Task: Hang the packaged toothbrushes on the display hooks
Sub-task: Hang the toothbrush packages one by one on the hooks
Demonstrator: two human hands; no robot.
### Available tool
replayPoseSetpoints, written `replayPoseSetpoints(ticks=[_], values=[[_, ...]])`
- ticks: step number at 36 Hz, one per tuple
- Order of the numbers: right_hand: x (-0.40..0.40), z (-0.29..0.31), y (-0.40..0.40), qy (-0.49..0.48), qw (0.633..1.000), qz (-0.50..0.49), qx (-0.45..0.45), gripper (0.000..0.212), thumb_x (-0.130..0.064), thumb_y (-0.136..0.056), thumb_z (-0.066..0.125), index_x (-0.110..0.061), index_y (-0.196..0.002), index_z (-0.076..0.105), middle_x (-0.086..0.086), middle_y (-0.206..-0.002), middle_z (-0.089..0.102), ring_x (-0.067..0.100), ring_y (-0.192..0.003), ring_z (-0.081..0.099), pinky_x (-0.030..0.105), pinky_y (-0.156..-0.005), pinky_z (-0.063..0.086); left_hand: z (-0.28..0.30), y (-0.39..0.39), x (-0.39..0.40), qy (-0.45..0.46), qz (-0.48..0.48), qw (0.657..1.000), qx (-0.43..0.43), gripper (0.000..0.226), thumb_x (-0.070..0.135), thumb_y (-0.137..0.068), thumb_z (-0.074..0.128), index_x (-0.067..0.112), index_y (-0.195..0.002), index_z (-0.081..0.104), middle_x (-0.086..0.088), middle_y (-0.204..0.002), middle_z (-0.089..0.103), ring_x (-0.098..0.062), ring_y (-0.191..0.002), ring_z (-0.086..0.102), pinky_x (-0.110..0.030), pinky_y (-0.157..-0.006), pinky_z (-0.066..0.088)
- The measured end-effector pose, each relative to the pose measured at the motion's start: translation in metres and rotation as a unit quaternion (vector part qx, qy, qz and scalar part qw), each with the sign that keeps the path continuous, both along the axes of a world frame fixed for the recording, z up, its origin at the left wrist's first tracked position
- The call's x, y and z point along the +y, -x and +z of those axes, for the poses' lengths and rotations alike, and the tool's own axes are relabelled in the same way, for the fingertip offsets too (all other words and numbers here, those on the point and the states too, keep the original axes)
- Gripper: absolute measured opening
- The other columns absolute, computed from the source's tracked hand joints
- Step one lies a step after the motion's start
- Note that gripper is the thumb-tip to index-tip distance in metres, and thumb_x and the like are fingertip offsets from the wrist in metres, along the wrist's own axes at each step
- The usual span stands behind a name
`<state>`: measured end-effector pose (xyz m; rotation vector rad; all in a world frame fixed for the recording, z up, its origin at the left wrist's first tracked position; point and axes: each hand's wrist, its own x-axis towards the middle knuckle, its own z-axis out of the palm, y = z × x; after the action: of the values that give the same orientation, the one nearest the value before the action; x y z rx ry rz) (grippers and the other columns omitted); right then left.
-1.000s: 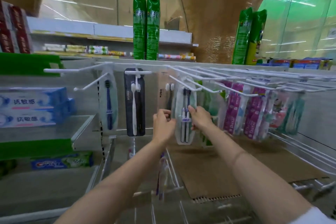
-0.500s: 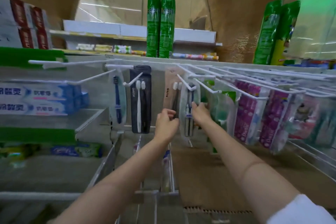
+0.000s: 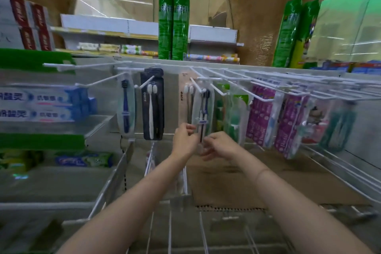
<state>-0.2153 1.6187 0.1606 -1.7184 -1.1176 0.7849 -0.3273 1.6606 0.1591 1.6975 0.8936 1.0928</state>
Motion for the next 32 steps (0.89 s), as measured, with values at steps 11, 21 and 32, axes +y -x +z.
replayPoseSetpoints(ticks=[11, 21, 32], values=[[-0.062, 0.005, -0.044, -0.144, 0.966, -0.204, -0.071, 0.017, -0.017, -0.095, 0.052, -0.01, -0.111, 0.047, 0.008, -0.1, 0.057, 0.018, -0.065, 0.063, 0.026, -0.047, 0.048, 0.0, -0.005, -0.046, 0.019, -0.068, 0.997, 0.019, 0.026, 0.005, -0.093, 0.044, 0.013, -0.115, 0.055, -0.004, -0.118, 0.057, -0.018, -0.111, 0.053, -0.029, -0.095, 0.042], [-0.06, 0.017, -0.067, -0.103, 0.985, -0.132, 0.035, 0.041, -0.021, -0.097, 0.051, -0.005, -0.133, 0.037, 0.016, -0.117, 0.057, 0.018, -0.073, 0.064, 0.023, -0.045, 0.05, 0.014, -0.074, -0.049, -0.012, -0.209, 0.976, 0.056, 0.068, 0.011, -0.085, 0.052, 0.024, -0.146, 0.023, -0.006, -0.146, 0.037, -0.022, -0.13, 0.041, -0.045, -0.106, 0.04], [-0.073, 0.02, -0.113, -0.118, 0.966, -0.18, -0.141, 0.016, -0.022, -0.097, 0.049, -0.013, -0.086, 0.055, 0.005, -0.06, 0.057, 0.014, -0.043, 0.053, 0.023, -0.042, 0.041, -0.011, -0.115, -0.04, -0.112, -0.2, 0.969, 0.089, 0.068, 0.017, -0.083, 0.063, 0.024, -0.143, 0.031, 0.001, -0.15, 0.031, -0.013, -0.136, 0.03, -0.035, -0.115, 0.021]])
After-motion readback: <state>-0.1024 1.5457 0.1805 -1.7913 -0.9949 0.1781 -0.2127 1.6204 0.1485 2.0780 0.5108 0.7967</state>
